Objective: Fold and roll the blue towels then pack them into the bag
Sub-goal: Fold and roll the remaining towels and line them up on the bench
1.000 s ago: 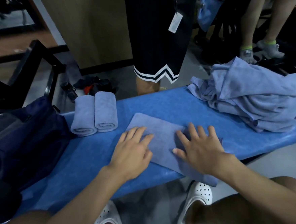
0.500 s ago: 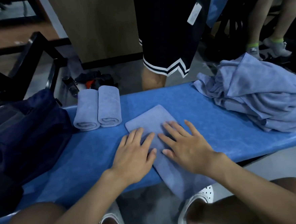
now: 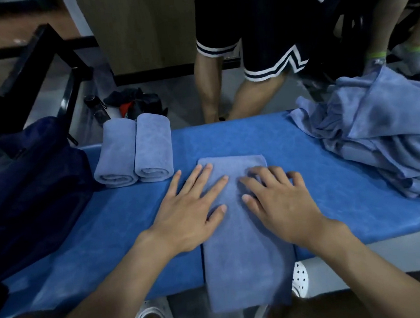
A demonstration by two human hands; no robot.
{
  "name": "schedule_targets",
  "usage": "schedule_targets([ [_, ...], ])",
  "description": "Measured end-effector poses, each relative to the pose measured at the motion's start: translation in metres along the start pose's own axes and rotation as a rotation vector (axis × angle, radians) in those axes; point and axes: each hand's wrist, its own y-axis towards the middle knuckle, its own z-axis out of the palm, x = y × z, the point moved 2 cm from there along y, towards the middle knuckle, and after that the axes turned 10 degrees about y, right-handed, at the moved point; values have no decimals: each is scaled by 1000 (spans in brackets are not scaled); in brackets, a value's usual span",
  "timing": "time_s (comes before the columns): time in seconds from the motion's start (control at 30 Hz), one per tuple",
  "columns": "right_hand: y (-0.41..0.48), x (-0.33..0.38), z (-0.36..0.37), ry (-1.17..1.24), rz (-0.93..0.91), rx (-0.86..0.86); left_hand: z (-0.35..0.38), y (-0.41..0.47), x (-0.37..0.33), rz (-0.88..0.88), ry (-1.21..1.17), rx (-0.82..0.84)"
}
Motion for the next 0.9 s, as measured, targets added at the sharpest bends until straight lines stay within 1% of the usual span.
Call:
schedule_targets([
  [0.07,13,-6,-3,48,96,-39,-2,3,0,-2,-23,-16],
  [0.13,22,-13,-2,121,231,-41,-7,8,-2,-41,-122,-73],
  [0.23,29,-22,-5,284,385,37,-19,17,-1,-217,-331,-220],
  [0.3,35,-26,-6,424,436,42,-20,22,2,-300,-441,-228],
  [0.4,43,-29,-4,551,512,34,-18,25,7,-343,-580,-185],
  [0.53,47,-28,-4,533,544,66,-17,27,10,-361,-666,-200],
  [0.67,48,-30,-4,727,548,22,-17,30,12,-394,-719,-224],
  [0.77,48,-31,-8,815,547,-27,-20,32,13,-423,-762,-240],
  [0.9,47,-37,-11,893,550,-8,-21,35,13,-452,-858,-273],
])
